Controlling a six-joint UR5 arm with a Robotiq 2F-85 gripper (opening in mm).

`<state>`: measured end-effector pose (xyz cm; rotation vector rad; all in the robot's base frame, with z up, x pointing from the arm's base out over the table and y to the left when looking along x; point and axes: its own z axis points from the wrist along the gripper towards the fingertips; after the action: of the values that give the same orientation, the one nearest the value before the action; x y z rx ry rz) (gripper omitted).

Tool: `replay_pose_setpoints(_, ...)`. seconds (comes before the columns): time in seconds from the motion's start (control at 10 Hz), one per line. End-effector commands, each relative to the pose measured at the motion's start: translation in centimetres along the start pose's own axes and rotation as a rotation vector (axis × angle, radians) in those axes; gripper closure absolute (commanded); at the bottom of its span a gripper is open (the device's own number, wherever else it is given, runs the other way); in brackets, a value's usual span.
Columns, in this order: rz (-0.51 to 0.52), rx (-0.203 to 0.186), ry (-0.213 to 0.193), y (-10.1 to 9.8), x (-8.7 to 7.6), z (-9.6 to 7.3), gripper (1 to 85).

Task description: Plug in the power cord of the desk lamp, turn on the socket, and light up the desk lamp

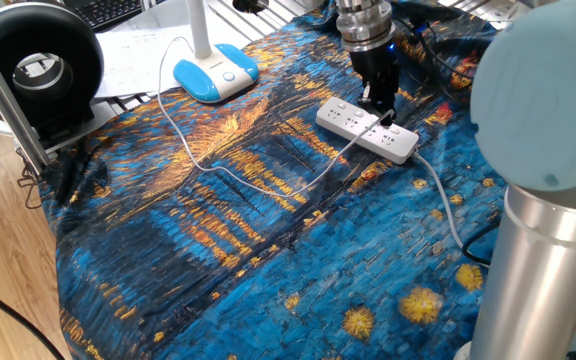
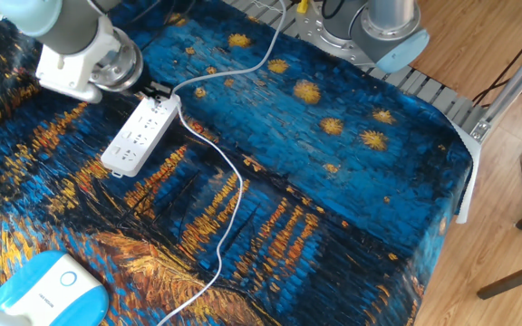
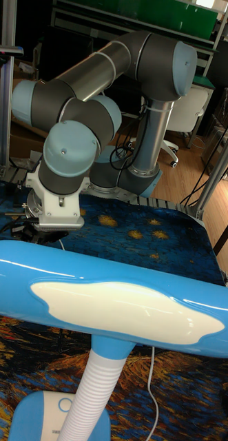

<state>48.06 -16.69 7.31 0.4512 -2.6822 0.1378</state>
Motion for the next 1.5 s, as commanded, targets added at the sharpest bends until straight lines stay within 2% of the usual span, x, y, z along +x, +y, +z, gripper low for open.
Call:
replay_pose_setpoints(0.0,-0.029,0.058,0.040,-1.5,-0.1,0.2,84.3)
replay_pose_setpoints(0.1,-0.031,0.017,0.061,-0.6,0.3,0.6,84.3)
replay_pose_setpoints(0.2,-0.025,-0.019,0.059,0.1,0.4,0.9,84.3)
replay_pose_setpoints(0.5,-0.010,-0.018,0.056,-0.1,-0.3,1.6,84.3)
replay_pose_setpoints(0.6,-0.007,-0.029,0.058,0.1,-0.4,1.9,84.3)
replay_pose_setpoints(0.7,0.011,-0.065,0.071,1.1,-0.1,1.9,84.3)
replay_pose_setpoints(0.8,0.019,-0.068,0.080,1.2,0.2,1.7,84.3)
replay_pose_setpoints(1.1,0.042,-0.035,0.092,0.4,0.2,2.0,84.3)
replay_pose_setpoints(1.4,0.042,-0.043,0.104,0.5,0.5,2.0,84.3)
